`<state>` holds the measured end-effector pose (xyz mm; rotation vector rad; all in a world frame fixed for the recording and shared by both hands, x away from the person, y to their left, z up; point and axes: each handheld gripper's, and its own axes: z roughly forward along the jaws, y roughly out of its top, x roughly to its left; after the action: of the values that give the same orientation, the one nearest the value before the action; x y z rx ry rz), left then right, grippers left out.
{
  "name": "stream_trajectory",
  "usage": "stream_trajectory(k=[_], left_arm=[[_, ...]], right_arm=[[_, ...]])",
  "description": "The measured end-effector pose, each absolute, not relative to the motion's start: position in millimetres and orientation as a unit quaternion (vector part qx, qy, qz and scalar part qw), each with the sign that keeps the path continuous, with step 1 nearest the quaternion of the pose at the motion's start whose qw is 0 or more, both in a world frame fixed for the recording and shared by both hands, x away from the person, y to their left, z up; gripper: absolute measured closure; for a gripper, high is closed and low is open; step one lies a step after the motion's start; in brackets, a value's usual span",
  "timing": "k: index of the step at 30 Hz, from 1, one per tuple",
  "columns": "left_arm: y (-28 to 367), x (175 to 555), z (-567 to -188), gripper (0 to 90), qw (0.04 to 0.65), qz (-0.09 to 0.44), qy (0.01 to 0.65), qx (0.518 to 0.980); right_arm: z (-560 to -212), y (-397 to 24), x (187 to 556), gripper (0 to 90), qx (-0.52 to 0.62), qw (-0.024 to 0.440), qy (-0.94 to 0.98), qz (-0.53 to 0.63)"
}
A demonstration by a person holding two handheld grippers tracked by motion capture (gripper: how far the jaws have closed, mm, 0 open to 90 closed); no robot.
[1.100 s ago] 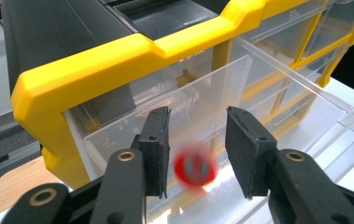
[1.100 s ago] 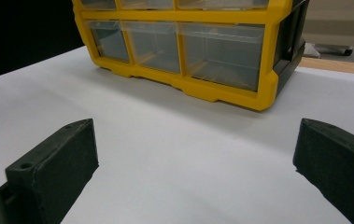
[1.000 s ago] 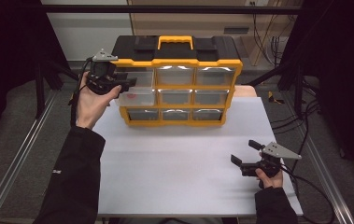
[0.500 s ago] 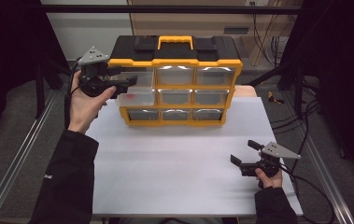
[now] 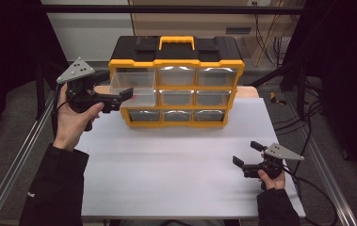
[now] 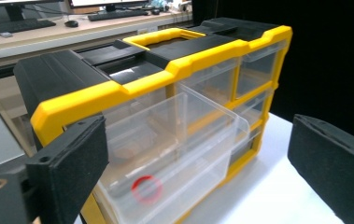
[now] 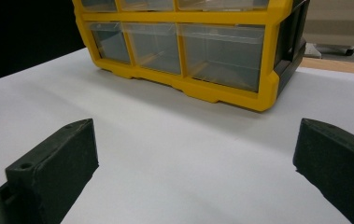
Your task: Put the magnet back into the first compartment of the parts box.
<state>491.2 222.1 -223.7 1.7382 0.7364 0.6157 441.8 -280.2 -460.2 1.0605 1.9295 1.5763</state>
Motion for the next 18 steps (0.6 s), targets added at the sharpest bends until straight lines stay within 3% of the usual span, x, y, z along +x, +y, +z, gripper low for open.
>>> stream_trajectory(k=[18], left_arm=[[254, 462, -302, 0.1, 0.579, 0.243, 0.329, 0.706]], right_arm=[[-460, -280, 442, 0.4, 0.383, 0.216, 0.695, 0.569]])
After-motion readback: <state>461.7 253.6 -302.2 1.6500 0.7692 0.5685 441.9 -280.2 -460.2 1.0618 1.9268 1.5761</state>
